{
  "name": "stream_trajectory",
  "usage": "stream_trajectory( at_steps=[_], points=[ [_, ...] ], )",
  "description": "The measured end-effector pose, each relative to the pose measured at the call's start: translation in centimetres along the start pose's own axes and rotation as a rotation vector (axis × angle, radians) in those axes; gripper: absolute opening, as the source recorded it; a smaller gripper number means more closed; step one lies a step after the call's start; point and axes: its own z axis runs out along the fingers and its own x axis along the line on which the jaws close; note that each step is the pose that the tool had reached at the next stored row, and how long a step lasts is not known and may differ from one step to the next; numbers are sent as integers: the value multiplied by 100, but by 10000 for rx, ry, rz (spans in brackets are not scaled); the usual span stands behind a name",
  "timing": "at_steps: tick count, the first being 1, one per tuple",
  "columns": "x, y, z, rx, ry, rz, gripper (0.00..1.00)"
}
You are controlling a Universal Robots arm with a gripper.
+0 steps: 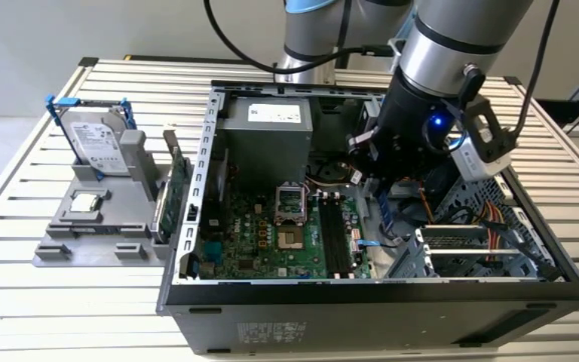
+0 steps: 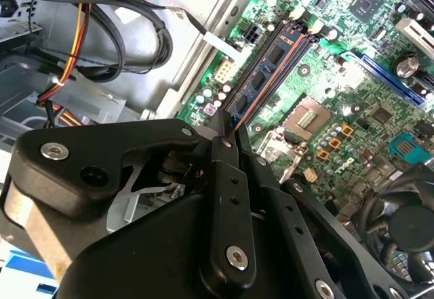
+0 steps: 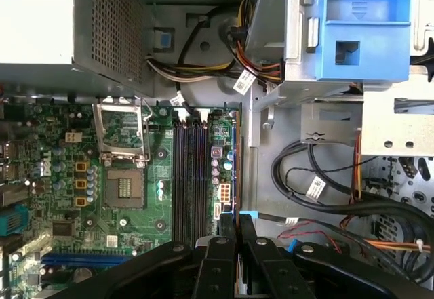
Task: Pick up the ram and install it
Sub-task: 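Insert the ram into the slot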
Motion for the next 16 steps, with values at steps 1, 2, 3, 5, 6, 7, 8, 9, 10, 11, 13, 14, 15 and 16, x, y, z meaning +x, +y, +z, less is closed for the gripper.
stream_trajectory(
  at_steps=[1, 2, 3, 5, 6, 7, 8, 9, 10, 11, 13, 14, 15, 16],
  points=[
    [1, 0, 6, 0, 0, 1, 0],
    [1, 0, 14, 0, 0, 0, 0],
    [1, 0, 20, -1, 0, 0, 0],
    [1, 0, 24, 3, 1, 0, 0],
    [2, -1, 25, 3, 1, 0, 0],
    [1, -1, 26, 1, 0, -1, 0],
    [2, 0, 27, 0, 0, 0, 0],
    [2, 0, 27, 0, 0, 0, 0],
    [2, -1, 27, 0, 0, 0, 0],
    [2, -1, 27, 1, 0, 0, 0],
    [3, 0, 28, 0, 0, 0, 0],
    [8, -1, 29, -1, 0, 2, 0],
    [11, -1, 30, -1, 0, 2, 0],
    [17, 0, 32, -2, 1, 1, 0]
  ],
)
